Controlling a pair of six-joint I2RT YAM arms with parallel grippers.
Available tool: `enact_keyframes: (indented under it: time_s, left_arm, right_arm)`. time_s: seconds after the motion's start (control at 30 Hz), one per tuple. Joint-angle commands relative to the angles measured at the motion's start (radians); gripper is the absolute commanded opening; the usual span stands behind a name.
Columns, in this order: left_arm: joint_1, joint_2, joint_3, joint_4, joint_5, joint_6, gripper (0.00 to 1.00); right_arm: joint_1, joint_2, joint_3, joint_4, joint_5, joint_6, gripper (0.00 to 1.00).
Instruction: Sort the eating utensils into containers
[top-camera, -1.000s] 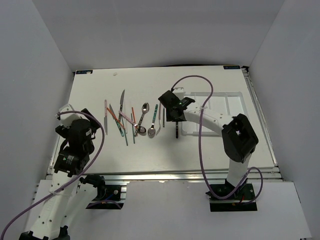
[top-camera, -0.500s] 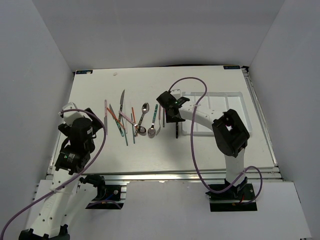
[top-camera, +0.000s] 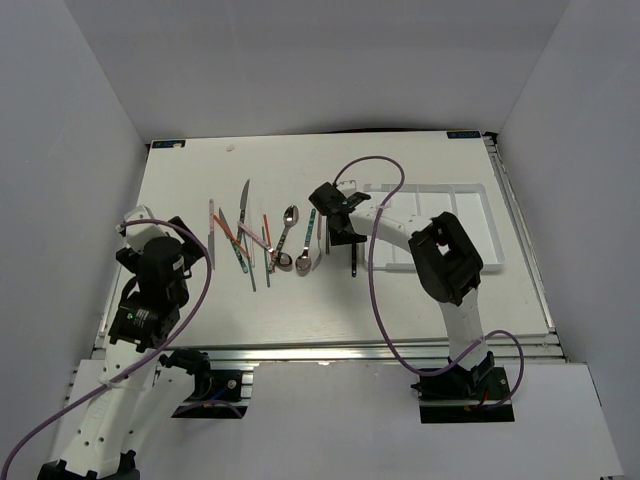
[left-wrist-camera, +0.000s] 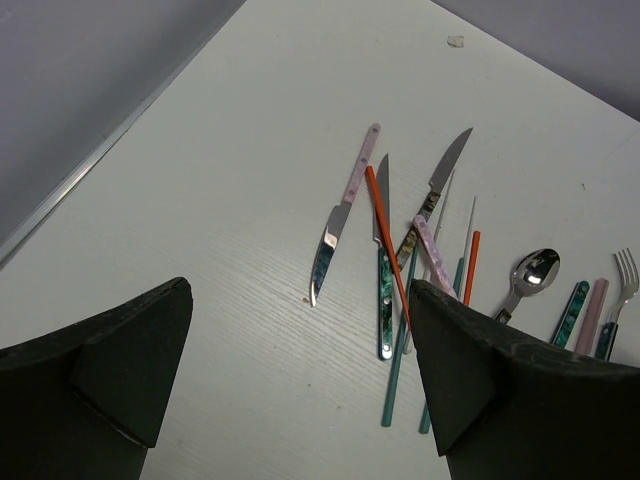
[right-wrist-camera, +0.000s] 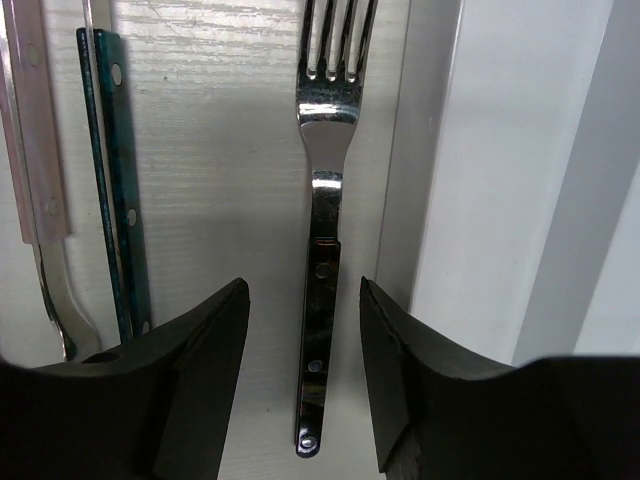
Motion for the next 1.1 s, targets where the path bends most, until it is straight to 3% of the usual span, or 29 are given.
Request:
enact_keyframes:
  time_s: [0.0, 0.87, 1.07]
  left_arm:
    - [0.003, -0.001, -0.006, 0.021, 0.005, 0.003, 0.98]
    - [0.003, -0.012, -0.004, 0.016, -0.004, 0.002, 0.98]
    - [0.003, -0.004, 0.002, 0.002, -0.03, -0.009, 0.98]
  right_arm:
    - [-0.005, -0.011, 0.011, -0.013, 0.028, 0.004, 0.54]
    - [-0.033, -0.003, -0.12, 0.13, -0.208, -0.014, 0.45]
    - [-0.039, 0.003, -0.115, 0.121, -0.222, -0.017, 0.32]
